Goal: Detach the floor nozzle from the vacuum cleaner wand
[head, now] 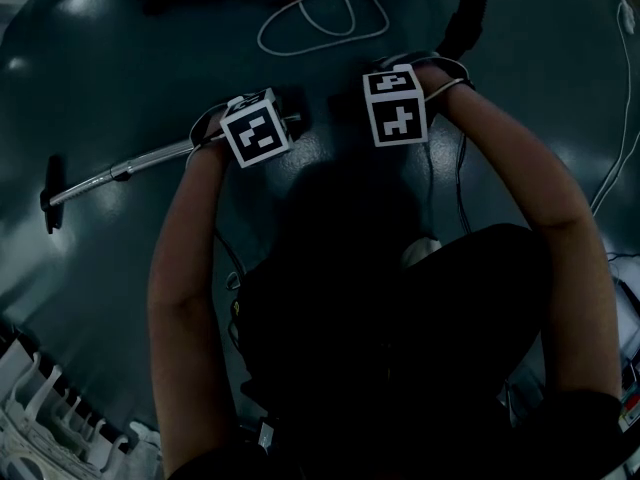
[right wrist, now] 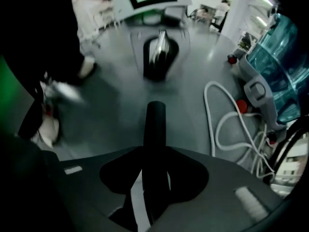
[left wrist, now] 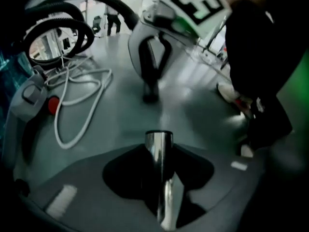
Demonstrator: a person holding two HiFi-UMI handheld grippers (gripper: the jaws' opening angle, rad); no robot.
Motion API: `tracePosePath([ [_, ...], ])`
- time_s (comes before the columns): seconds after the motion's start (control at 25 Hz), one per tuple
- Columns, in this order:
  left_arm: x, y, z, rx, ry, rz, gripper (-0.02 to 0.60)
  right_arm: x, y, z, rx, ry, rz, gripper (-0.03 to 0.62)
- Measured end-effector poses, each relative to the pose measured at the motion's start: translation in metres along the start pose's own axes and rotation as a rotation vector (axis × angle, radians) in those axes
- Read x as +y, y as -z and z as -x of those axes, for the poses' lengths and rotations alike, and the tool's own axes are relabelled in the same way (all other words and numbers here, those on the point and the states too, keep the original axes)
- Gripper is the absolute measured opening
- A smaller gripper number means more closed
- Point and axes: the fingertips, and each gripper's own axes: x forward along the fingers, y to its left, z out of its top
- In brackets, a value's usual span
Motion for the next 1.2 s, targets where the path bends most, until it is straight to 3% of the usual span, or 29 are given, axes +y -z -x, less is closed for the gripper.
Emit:
tracePosePath([
  [0.08, -0.01, 0.05, 0.003, 0.095, 0.001, 0.0, 0.167, -0.004, 0.051, -0.004, 0.073, 0.031, 0.005, 0.147],
  [0.12, -0.012, 0.072, 0.006, 0.127, -0.009, 0.006, 0.169, -0.006, 0.063, -0.002, 0.056, 0.036, -0.035, 0.147],
  [0.2, -0.012, 0.098, 0.011, 0.167, -0.042, 0.008, 0.169, -0.009, 0.058, 0.003, -0.029, 0.038, -0.129, 0.147],
  [0.28, -0.012, 0.103, 0.012, 0.179, -0.07, 0.012, 0.17, -0.007, 0.038, 0.003, -0.08, 0.039, -0.151, 0.149],
  [0.44, -0.005, 0.097, 0.012, 0.182, -0.104, 0.021, 0.171, -0.009, 0.023, 0.002, -0.074, 0.044, -0.096, 0.149],
  [0.92, 0.022, 0.051, 0.012, 0.08, -0.189, 0.034, 0.172, -0.02, -0.004, 0.001, -0.122, 0.052, -0.096, 0.15],
  [1.2, 0.033, 0.017, 0.007, 0.037, -0.176, 0.047, 0.173, -0.024, -0.011, 0.0, -0.116, 0.054, -0.071, 0.152],
])
